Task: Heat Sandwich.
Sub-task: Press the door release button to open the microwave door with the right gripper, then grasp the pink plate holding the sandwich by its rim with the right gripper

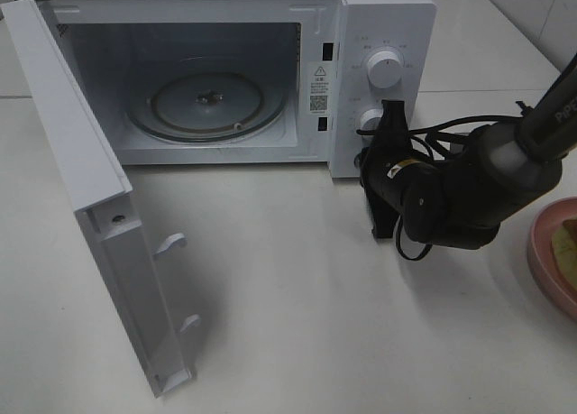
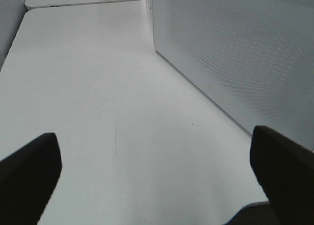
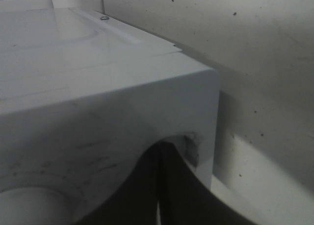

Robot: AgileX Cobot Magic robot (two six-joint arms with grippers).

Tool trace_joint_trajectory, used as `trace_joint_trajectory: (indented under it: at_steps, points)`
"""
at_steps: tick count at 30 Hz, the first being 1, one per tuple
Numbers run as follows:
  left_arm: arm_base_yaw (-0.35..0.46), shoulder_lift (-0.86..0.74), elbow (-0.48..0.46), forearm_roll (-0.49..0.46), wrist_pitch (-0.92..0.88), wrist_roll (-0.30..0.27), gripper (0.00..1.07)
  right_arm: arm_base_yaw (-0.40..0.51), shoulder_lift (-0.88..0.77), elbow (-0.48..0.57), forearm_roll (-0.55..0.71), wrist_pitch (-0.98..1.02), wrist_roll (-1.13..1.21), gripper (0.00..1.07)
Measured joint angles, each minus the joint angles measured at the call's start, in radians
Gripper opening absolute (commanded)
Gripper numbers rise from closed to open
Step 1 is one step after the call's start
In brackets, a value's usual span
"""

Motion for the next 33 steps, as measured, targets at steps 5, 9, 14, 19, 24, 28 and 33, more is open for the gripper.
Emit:
trace_joint_trajectory:
  at_steps: [5,9,14,19,24,28,33]
  points:
    - [0.0,0.0,0.0,0.0,0.0,0.0,1.0,-0.001,-0.031,0.031,-0.035,0.025,0.002,0.0]
    - [0.0,0.0,0.0,0.0,0.0,0.0,1.0,0.006,-0.056,0.068,-0.06,0.04,0.008,0.0]
    - [0.0,0.0,0.0,0.0,0.0,0.0,1.0,0.038,-0.085,0.123,-0.064,0.044,0.009,0.01]
    - [0.0,0.0,0.0,0.0,0.0,0.0,1.0,0.056,-0.124,0.179,-0.071,0.07,0.009,0.02]
    - [0.0,0.0,0.0,0.0,0.0,0.0,1.0,0.058,-0.2,0.232,-0.076,0.135,-0.005,0.03]
    - [0.0,0.0,0.0,0.0,0.0,0.0,1.0,0.058,-0.273,0.259,-0.084,0.211,-0.072,0.03]
    - [0.0,0.0,0.0,0.0,0.0,0.0,1.0,0.058,-0.356,0.262,-0.089,0.35,-0.21,0.03]
